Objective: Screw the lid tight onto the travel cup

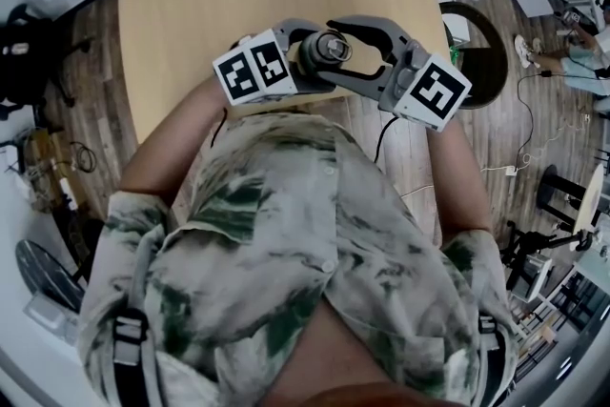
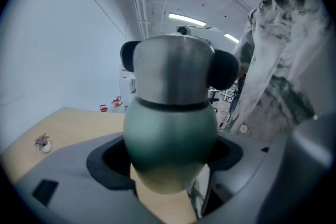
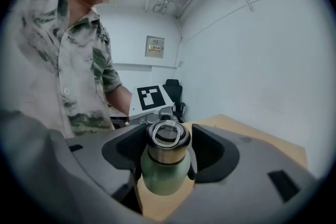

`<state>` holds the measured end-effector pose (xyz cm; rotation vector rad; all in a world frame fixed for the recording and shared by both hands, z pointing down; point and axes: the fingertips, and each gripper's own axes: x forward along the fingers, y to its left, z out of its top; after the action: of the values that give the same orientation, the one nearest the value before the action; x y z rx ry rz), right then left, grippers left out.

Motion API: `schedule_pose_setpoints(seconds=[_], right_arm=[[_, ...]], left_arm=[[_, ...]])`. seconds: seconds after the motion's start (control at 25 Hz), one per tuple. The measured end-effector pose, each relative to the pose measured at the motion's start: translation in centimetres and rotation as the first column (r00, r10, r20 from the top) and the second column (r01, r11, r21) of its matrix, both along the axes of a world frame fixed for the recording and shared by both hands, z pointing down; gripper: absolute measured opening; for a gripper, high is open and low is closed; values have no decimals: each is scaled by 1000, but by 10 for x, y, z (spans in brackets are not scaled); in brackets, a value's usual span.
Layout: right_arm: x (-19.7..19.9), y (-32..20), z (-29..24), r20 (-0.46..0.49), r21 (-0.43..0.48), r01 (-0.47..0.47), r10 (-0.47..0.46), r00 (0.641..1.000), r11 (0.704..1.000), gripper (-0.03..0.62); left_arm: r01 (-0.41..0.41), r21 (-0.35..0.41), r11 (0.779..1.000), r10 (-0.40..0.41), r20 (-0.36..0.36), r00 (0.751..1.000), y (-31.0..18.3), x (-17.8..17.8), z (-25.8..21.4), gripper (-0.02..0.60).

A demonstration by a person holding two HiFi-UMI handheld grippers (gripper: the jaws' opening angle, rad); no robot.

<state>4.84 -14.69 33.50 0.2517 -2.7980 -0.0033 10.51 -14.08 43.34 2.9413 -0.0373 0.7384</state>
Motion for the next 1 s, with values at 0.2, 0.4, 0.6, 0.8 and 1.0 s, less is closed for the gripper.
schedule_pose_setpoints(seconds=[0.2, 0.4, 0.6, 0.8, 1.0], right_arm=[[-8, 9, 2, -32, -6, 104, -104, 994, 995, 281], [-14, 10, 4, -28, -1, 88, -88, 996, 996, 276], [-13, 8, 5, -20, 13, 22, -22, 1000, 1000, 275], [-13, 6, 2, -2, 15, -54, 54, 999, 998, 273], [-20, 5, 10, -2, -1, -99, 99, 995, 995, 278]], left_arm=[[-65, -6, 998, 65, -15, 998, 10, 0, -1, 385], [-76, 0, 997, 76, -5, 997, 11, -7, 0, 383], [-32, 24, 999, 32, -1, 999, 7, -9, 1, 384], [11, 27, 1000, -11, -13, 1000, 5, -8, -2, 385], [7, 18, 1000, -7, -6, 1000, 7, -17, 6, 385]])
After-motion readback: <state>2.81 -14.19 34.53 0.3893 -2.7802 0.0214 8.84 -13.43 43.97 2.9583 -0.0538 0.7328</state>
